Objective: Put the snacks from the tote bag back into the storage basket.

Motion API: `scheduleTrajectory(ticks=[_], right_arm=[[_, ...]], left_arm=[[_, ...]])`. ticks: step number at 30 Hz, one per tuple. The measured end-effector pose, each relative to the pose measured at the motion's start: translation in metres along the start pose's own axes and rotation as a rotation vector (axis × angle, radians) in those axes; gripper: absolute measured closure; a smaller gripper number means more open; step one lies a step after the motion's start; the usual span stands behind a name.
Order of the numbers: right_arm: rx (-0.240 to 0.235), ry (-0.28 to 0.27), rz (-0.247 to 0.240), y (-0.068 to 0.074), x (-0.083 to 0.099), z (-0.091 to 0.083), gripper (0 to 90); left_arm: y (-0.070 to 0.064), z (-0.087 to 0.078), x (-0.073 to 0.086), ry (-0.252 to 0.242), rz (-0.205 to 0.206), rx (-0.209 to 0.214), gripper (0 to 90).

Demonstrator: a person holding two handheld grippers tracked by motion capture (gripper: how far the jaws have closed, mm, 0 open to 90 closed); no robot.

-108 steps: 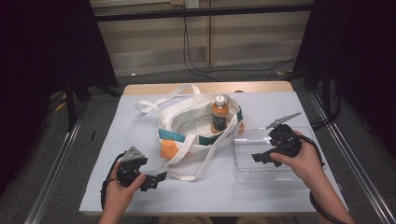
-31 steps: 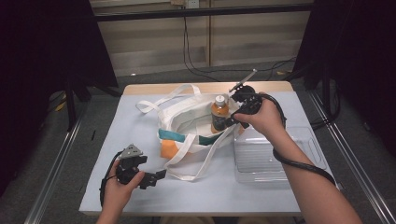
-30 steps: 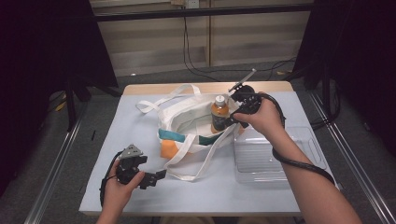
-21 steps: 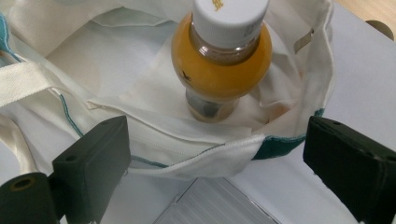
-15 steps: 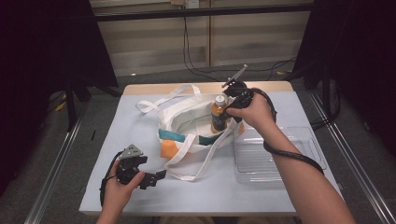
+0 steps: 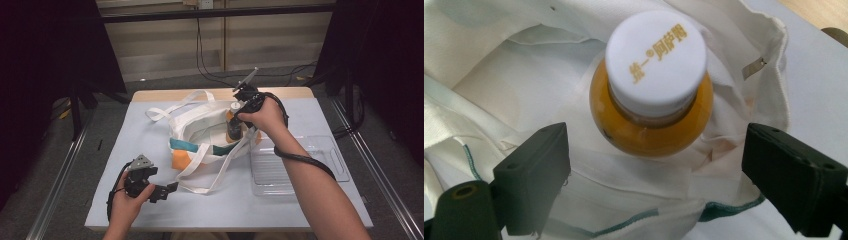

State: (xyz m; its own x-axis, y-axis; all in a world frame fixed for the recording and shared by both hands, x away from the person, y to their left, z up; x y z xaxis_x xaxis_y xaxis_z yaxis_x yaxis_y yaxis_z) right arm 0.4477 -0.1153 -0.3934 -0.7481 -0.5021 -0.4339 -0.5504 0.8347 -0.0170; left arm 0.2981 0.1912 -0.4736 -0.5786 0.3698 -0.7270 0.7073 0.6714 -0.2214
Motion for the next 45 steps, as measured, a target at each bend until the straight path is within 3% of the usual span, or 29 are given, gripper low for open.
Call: scheduleTrajectory(ticks=[16,37,45], right_arm=[[0.003,0.019,0.009,0.001,-0.008,0.015,21.2],[0.011,0.043,-0.009,0.007,-0.015,0.030,25.5],[0.020,0.049,0.012,0.006,-0.015,0.034,29.7]], left_arm=[[-0.001,0.001,0.000,0.006,0.007,0.000,2.8],[0.001,0.001,0.001,0.008,0.011,-0.008,2.8],[0.001,0.001,0.000,0.011,0.012,-0.006,2.8]])
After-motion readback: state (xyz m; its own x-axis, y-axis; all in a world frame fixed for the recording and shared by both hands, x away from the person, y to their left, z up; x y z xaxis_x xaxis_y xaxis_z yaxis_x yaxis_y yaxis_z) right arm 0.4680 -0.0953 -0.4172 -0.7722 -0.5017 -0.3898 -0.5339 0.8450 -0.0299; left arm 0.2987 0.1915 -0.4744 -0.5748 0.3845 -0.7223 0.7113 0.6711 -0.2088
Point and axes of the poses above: each handheld gripper's, and its own axes: z roughly forward along the jaws, x roughly out of its underside, y roughly to its left, the point moved 5 cm from there along z, roughly forward along the jaws, and after that the axes turned 3 degrees about x, right-handed, at the moved point
